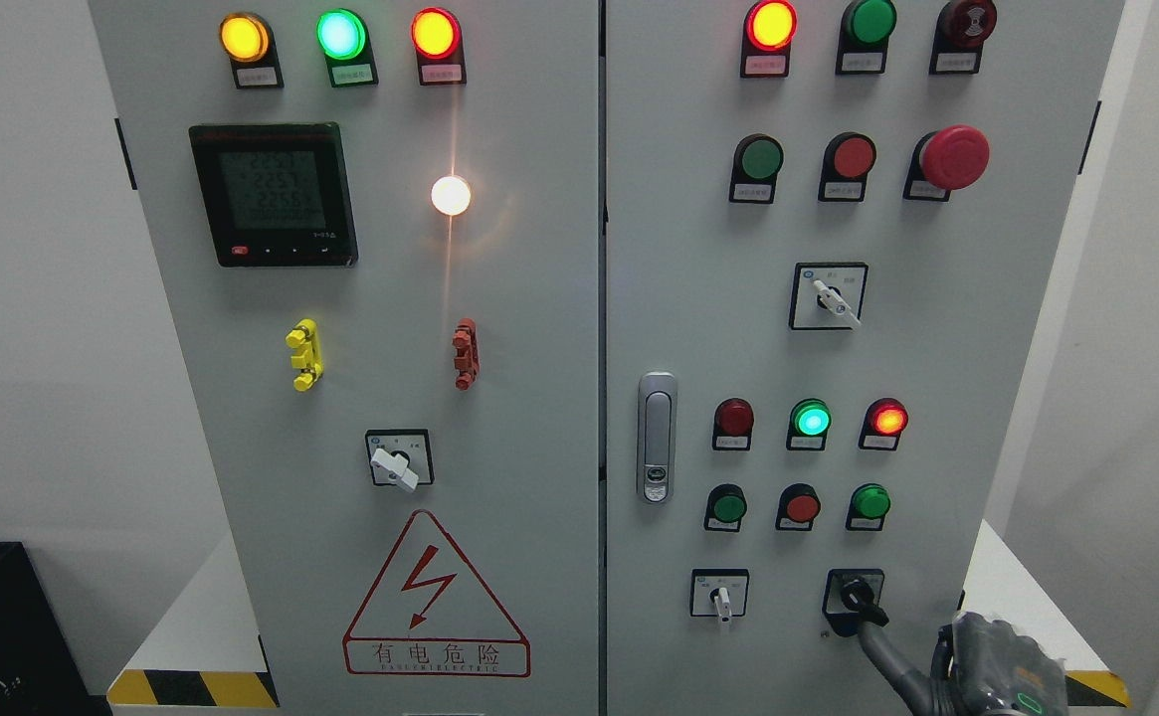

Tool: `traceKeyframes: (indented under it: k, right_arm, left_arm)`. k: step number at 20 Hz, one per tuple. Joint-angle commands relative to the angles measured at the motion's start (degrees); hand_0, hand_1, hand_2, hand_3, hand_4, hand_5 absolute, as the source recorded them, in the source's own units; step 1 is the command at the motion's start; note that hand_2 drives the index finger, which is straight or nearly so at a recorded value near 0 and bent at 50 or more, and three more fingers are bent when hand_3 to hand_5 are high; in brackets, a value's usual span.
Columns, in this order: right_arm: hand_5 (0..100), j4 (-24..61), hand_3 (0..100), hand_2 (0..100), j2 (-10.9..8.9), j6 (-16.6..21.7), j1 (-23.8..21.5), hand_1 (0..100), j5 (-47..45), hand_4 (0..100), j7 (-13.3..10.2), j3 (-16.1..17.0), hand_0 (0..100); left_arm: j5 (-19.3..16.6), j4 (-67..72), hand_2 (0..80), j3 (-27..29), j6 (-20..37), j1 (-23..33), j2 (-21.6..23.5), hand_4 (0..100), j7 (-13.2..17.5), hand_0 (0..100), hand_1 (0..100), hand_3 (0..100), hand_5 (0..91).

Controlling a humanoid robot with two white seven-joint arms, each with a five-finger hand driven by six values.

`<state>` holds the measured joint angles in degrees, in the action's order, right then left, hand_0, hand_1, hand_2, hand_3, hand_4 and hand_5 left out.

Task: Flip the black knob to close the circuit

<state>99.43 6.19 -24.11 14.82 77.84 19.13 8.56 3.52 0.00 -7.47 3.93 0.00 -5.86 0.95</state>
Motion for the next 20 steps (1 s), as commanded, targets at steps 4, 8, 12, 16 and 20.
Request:
traceKeyframes:
  k: [4, 8, 12, 16, 20]
  right_arm:
    - [100, 0.5, 100, 91, 0.05, 0.47, -0.94, 0, 0.03, 93, -0.06, -3.72, 0]
    - [100, 0.15, 100, 91, 0.05, 0.47, -1.02, 0, 0.12, 93, -0.15, -3.9, 0]
    - [100, 0.41, 100, 91, 0.05, 0.47, -1.11, 0, 0.12, 93, -0.24, -4.77, 0]
    - [100, 1.72, 100, 91, 0.31, 0.47, -2.16, 0, 0.03, 93, -0.41, -6.36, 0]
    - [99, 4.18, 100, 90, 0.4, 0.47, -4.09, 0, 0.03, 92, -0.94, -6.54, 0]
  left_arm:
    - [0.0, -1.32, 0.0, 0.0, 0.02, 1.23, -0.03, 0, 0.02, 12, 56, 0, 0.0]
    - [0.0, -1.32, 0.0, 0.0, 0.02, 1.23, -0.03, 0, 0.02, 12, 56, 0, 0.0]
    - [0.0, -1.32, 0.0, 0.0, 0.02, 1.23, -0.03, 0, 0.02, 12, 56, 0, 0.0]
    - [0.0, -1.32, 0.0, 0.0, 0.02, 1.23, 0.06, 0, 0.02, 12, 56, 0, 0.0]
    - [0.0, -1.32, 0.0, 0.0, 0.02, 1.23, -0.03, 0, 0.02, 12, 56, 0, 0.0]
